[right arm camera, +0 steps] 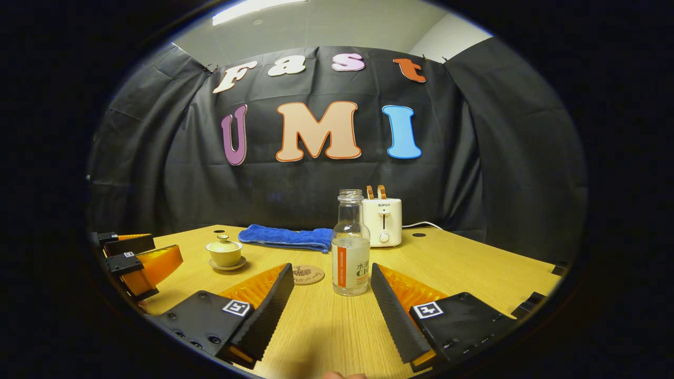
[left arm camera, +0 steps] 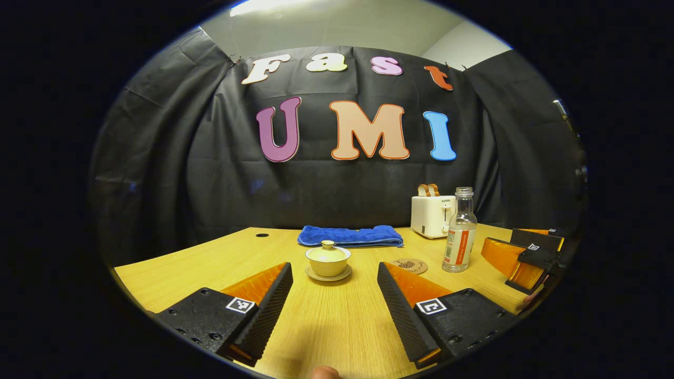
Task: Open the teacup lid with one hand, grasp the water bottle and pour water into the teacup with the other hand; after pouring, place the water bottle on the coaster and then close the teacup lid.
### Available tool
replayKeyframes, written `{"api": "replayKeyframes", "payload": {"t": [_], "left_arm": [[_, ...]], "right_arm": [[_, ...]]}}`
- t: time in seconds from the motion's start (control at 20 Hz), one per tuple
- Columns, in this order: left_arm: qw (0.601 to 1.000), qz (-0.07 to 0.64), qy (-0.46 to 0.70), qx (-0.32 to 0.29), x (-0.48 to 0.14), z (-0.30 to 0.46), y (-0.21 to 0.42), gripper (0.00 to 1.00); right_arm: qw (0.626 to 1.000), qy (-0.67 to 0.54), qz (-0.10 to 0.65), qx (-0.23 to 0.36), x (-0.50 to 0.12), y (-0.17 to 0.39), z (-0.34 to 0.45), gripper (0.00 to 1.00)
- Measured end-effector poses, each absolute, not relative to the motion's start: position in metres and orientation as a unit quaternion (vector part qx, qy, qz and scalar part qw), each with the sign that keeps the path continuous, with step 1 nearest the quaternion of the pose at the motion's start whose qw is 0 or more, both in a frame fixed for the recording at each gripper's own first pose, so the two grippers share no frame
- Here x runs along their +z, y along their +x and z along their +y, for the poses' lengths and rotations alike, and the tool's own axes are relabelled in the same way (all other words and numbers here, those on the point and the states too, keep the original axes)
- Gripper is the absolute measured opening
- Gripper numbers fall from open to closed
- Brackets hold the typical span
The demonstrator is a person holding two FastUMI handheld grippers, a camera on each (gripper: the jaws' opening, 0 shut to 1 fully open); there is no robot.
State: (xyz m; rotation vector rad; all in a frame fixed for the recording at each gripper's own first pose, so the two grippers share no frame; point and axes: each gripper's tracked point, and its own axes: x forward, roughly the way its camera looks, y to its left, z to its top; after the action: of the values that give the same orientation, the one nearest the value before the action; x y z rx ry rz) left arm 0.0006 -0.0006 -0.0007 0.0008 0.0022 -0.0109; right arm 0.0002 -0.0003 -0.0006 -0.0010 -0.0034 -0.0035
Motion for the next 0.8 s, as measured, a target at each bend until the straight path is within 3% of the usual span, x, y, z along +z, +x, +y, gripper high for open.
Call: {"api": "replayKeyframes", "payload": {"t": [0.05,0.1,0.45,0.5,0.8], "left_arm": [[1.000,0.002,0.001,-0.005,0.0000,-0.0004,0.0015,0.95],[1.000,0.002,0.001,-0.005,0.0001,-0.0003,0.0016,0.95],[1.000,0.006,0.001,-0.003,-0.0016,0.0007,0.0015,0.95],[1.000,0.006,0.001,-0.003,-0.0018,0.0009,0.0015,0.95],[1.000,0.011,0.002,-0.003,-0.0041,0.0008,0.0094,0.95]], "right_arm": [[1.000,0.000,-0.002,-0.002,-0.0008,0.0004,-0.0005,0.89],[1.000,-0.001,-0.002,-0.002,-0.0003,0.0005,-0.0003,1.00],[1.000,-0.001,-0.002,-0.001,-0.0012,0.0006,-0.0006,1.00],[1.000,-0.001,-0.002,-0.001,-0.0014,0.0004,-0.0006,0.95],[1.000,-0.001,-0.002,-0.001,-0.0010,0.0004,-0.0008,1.00]]}}
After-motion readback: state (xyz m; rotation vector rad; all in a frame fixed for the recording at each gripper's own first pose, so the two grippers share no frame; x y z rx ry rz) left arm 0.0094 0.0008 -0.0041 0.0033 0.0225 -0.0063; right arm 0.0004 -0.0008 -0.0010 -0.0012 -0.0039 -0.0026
